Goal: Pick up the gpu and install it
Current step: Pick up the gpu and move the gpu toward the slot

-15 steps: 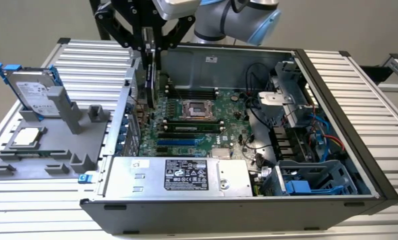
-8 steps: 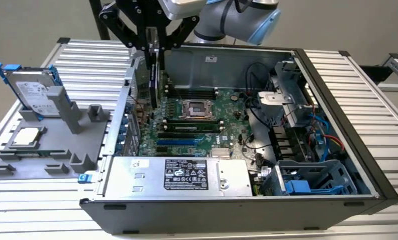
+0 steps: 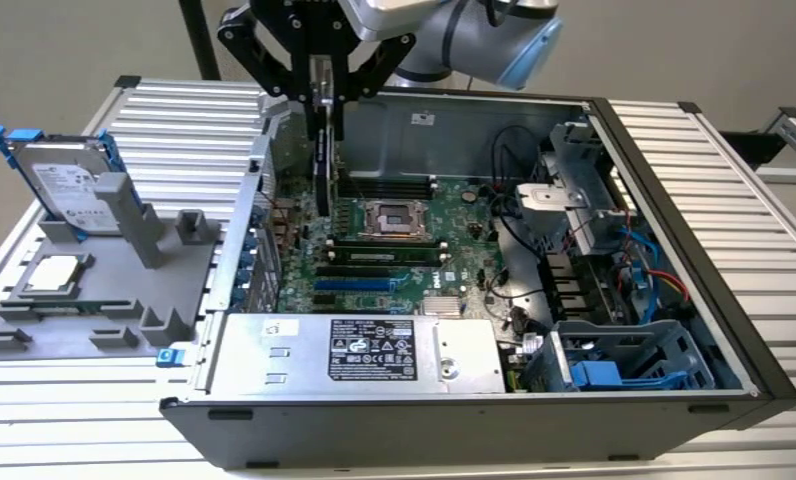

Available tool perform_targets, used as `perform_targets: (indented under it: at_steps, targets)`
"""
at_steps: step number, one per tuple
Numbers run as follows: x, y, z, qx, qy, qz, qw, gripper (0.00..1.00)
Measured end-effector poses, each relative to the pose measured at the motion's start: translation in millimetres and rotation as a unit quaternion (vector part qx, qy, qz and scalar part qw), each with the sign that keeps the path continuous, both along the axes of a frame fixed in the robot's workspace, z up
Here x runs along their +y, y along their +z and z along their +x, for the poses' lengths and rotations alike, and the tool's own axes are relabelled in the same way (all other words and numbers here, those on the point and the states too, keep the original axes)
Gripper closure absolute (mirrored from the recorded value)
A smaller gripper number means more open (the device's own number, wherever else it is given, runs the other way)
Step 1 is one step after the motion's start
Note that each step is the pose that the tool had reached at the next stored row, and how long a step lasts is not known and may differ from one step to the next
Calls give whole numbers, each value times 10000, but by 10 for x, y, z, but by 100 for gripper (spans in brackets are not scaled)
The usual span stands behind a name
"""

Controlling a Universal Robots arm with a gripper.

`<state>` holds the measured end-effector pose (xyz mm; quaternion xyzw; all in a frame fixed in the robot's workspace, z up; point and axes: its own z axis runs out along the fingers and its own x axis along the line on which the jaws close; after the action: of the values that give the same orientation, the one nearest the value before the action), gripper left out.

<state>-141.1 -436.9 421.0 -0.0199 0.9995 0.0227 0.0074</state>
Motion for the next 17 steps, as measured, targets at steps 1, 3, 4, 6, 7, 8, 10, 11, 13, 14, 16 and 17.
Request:
perform_targets:
  at_steps: [1, 3, 4, 6, 7, 8, 10, 11, 13, 14, 16, 17]
  targets:
    - [0, 0, 12, 0, 0, 0, 10000, 100]
    - [0, 0, 38, 0, 0, 0, 10000, 100]
    - [0, 0, 50, 0, 0, 0, 10000, 100]
    - [0, 0, 74, 0, 0, 0, 10000, 100]
    - [0, 0, 88, 0, 0, 0, 10000, 100]
    - [0, 0, 99, 0, 0, 0, 10000, 100]
    - [0, 0, 124, 0, 0, 0, 10000, 100]
    - [0, 0, 135, 0, 0, 0, 10000, 100]
    - [0, 0, 158, 0, 0, 0, 10000, 100]
    - [0, 0, 167, 0, 0, 0, 10000, 100]
    - [0, 0, 184, 0, 0, 0, 10000, 100]
    - [0, 0, 192, 0, 0, 0, 10000, 100]
